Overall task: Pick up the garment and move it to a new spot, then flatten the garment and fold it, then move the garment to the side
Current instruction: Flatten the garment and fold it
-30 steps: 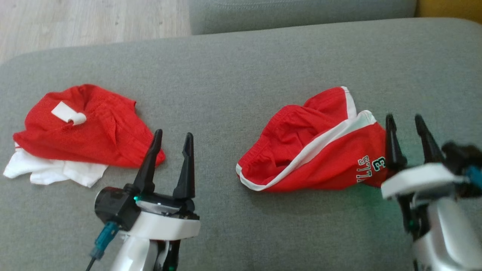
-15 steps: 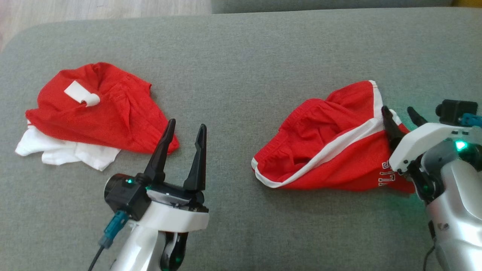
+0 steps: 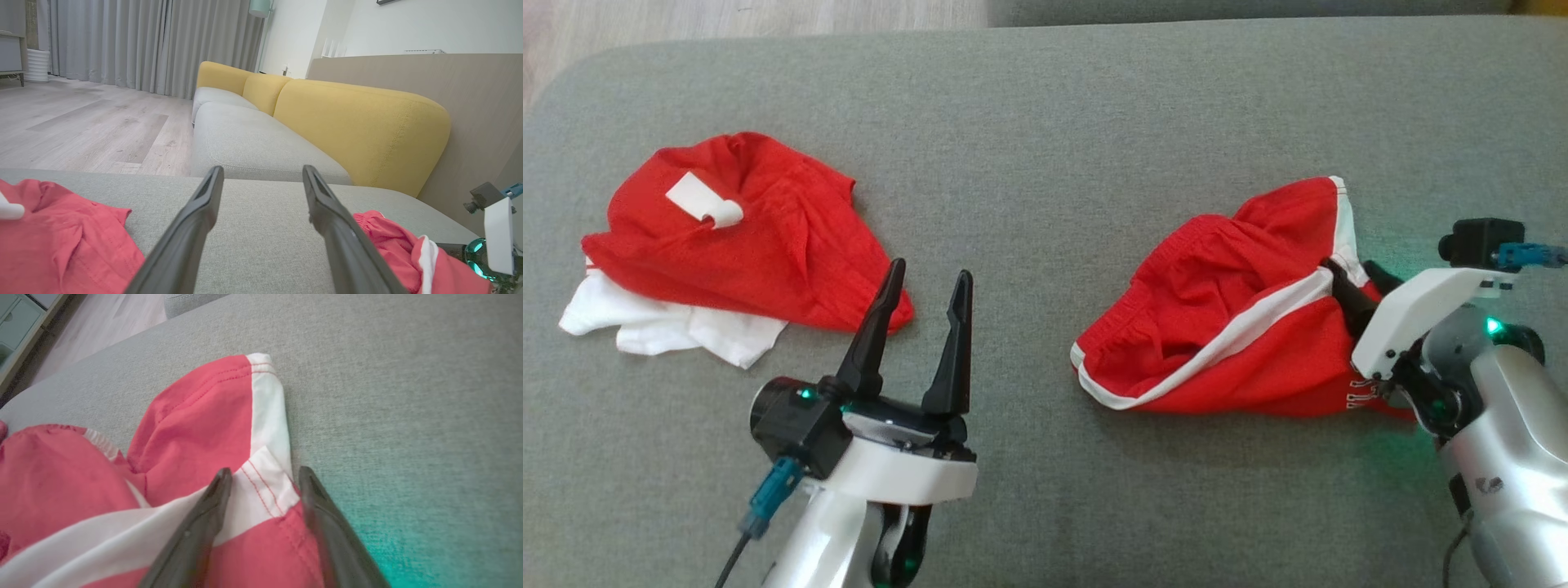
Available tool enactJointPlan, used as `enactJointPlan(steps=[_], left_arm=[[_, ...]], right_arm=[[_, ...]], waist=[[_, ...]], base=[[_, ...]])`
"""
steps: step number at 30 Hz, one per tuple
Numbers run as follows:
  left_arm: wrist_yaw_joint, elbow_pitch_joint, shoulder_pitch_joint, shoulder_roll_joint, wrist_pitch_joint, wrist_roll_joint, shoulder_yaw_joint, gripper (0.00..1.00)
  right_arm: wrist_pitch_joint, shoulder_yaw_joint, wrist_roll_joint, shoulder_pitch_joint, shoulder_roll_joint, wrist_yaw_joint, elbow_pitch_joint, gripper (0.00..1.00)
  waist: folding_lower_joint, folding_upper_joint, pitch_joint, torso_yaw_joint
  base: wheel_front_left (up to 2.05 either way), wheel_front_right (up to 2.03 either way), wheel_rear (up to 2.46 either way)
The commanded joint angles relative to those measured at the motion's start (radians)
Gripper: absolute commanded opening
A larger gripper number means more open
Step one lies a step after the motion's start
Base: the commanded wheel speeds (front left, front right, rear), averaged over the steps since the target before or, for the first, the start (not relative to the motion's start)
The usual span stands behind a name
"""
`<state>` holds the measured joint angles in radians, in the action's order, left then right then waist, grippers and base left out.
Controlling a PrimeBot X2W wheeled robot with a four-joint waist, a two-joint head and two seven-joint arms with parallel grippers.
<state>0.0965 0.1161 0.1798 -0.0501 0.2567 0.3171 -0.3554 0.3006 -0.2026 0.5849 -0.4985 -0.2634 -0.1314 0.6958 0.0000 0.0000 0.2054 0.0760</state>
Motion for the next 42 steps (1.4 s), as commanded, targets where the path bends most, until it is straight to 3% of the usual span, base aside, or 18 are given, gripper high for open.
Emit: enactJointPlan(steps=[1, 6, 14, 23, 31, 35, 36, 37, 38, 42], left_arm=[[-0.004, -0.03, 0.039, 0.0, 0.005, -0.004, 0.028, 1.0], [-0.004, -0.029, 0.033, 0.0, 0.005, -0.005, 0.035, 1.0], [-0.009, -0.029, 0.008, 0.0, 0.005, -0.001, 0.047, 1.0], [-0.015, -0.043, -0.029, 0.0, 0.005, 0.006, 0.075, 1.0], [-0.019, -0.055, -0.062, 0.0, 0.005, 0.013, 0.096, 1.0], [-0.017, -0.061, -0.055, 0.0, 0.005, 0.01, 0.102, 1.0], [-0.015, -0.061, -0.05, 0.0, 0.005, 0.01, 0.1, 1.0], [-0.014, -0.06, -0.045, 0.0, 0.005, 0.009, 0.098, 1.0], [-0.013, -0.059, -0.041, 0.0, 0.005, 0.008, 0.097, 1.0], [-0.012, -0.059, -0.029, 0.0, 0.005, 0.008, 0.1, 1.0]], right_arm=[[-0.003, -0.029, 0.025, -0.018, -0.023, 0.001, -0.036, 0.0], [-0.057, -0.057, 0.066, -0.015, -0.046, 0.001, -0.062, 0.0], [-0.194, -0.044, 0.032, -0.035, -0.083, 0.001, -0.086, 0.0], [-0.327, 0.049, -0.082, -0.021, -0.112, 0.001, -0.174, 0.0], [-0.298, 0.198, -0.179, 0.193, -0.023, 0.001, -0.335, 0.0], [-0.234, 0.306, -0.251, 0.319, 0.066, 0.001, -0.384, 0.0], [-0.22, 0.33, -0.284, 0.345, 0.079, 0.001, -0.389, 0.24], [-0.21, 0.354, -0.309, 0.364, 0.096, 0.001, -0.395, 0.91], [-0.202, 0.376, -0.324, 0.376, 0.116, 0.001, -0.402, 1.0], [-0.211, 0.408, -0.367, 0.389, 0.167, 0.001, -0.47, 1.0]], waist=[[0.0, 0.0, -0.002, -0.002], [0.0, 0.0, -0.014, -0.011], [0.0, 0.0, -0.055, -0.031], [0.0, 0.0, -0.115, -0.084], [0.0, 0.0, -0.144, -0.155], [0.0, 0.0, -0.132, -0.184], [0.0, 0.0, -0.129, -0.186], [0.0, 0.0, -0.125, -0.187], [0.0, 0.0, -0.122, -0.189], [0.0, 0.0, -0.11, -0.193]], base=[[0.0, 0.0, 0.0], [0.0, 0.0, 0.0], [0.0, 0.0, 0.0], [0.0, 0.0, 0.0], [0.0, 0.0, 0.0], [0.0, 0.0, 0.0], [0.0, 0.0, 0.0], [0.0, 0.0, 0.0], [0.0, 0.0, 0.0], [0.0, 0.0, 0.0]])
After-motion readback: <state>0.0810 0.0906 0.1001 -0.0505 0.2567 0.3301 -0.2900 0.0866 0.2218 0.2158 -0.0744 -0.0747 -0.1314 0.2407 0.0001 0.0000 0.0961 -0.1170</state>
